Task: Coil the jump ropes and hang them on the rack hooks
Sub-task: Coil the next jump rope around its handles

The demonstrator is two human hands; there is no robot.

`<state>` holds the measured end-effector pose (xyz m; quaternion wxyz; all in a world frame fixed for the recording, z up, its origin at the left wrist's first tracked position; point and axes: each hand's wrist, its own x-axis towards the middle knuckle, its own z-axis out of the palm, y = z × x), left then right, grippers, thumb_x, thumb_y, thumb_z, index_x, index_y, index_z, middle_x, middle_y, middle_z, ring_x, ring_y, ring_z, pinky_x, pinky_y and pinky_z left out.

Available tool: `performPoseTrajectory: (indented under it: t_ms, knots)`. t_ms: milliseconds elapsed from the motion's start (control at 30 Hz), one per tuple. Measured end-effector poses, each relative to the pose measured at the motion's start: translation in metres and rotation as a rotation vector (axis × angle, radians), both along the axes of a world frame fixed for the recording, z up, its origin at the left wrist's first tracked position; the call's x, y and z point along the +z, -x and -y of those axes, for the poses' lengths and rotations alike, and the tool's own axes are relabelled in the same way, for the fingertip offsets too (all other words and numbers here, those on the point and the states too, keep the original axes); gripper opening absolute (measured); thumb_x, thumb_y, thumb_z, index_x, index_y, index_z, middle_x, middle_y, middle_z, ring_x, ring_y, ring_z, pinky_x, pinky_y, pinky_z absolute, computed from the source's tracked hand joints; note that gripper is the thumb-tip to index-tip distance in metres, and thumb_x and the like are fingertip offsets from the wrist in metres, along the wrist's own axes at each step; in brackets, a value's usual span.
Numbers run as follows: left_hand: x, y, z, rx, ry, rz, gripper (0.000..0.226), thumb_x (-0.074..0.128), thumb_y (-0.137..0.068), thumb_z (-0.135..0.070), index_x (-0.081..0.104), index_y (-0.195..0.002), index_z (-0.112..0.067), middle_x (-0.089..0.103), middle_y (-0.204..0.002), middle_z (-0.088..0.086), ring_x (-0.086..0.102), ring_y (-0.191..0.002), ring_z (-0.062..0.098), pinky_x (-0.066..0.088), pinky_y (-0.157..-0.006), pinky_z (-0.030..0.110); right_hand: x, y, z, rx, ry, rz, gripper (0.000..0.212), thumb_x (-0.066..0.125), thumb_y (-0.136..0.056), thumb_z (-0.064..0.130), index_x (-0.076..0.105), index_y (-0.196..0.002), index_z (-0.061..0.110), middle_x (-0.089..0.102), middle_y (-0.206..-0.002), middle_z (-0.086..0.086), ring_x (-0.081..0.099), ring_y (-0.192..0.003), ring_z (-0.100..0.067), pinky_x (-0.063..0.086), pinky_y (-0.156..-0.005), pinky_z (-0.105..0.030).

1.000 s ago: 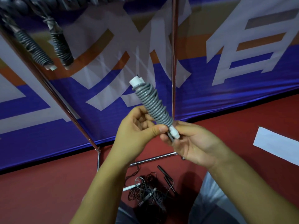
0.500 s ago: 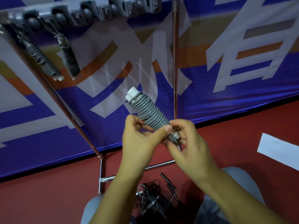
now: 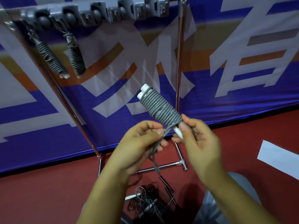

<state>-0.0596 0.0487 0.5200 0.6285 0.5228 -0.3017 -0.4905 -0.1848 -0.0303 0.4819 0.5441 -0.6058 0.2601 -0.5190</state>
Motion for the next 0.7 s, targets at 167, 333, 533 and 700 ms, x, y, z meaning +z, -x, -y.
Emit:
performPoseTrajectory:
  t_ms: [167,333,533,700]
  knots:
    - [-0.003,-0.001,-0.001,-0.209,-0.024,-0.062,0.022,0.063,-0.082,-0.024,0.073,-0.085,-0.005,0.068,-0.077,0.014,0.042,-0.043,0.007,0.036,-0.046,0.017,0.007,0.002,0.000,0.031,-0.047,0.045,0.030,0.056,-0.089,0.000,0.063,-0.098,0.027,0.073,-0.087,0.016,0.070,-0.077,-0.005,0.054,-0.070,-0.016]
    - [0.003,0.001,0.005,-0.292,-0.079,-0.127,0.047,0.046,-0.089,-0.045,0.074,-0.095,-0.008,0.059,-0.053,0.010,0.027,-0.031,0.003,0.022,-0.038,0.015,0.016,0.004,0.001,0.086,-0.062,0.053,0.031,0.053,-0.089,-0.008,0.062,-0.095,0.021,0.073,-0.080,0.016,0.069,-0.074,-0.001,0.052,-0.066,-0.013]
    - [-0.005,0.007,0.013,-0.277,-0.048,-0.291,0.035,0.050,-0.086,-0.033,0.074,-0.084,-0.008,0.046,-0.042,0.001,0.028,-0.029,0.001,0.026,-0.033,0.013,0.015,0.005,0.002,0.077,0.012,0.039,0.041,0.060,-0.089,0.004,0.069,-0.107,0.039,0.072,-0.100,0.003,0.068,-0.095,-0.012,0.053,-0.083,-0.022]
    - [-0.015,0.009,0.015,-0.343,-0.010,-0.566,0.032,0.088,-0.060,-0.020,0.074,-0.086,-0.008,0.071,-0.078,0.004,0.066,-0.061,0.009,0.056,-0.063,0.029,0.016,0.005,0.004,0.056,0.066,-0.057,0.039,0.058,-0.086,0.012,0.069,-0.107,0.044,0.071,-0.106,0.006,0.067,-0.100,-0.010,0.050,-0.086,-0.021]
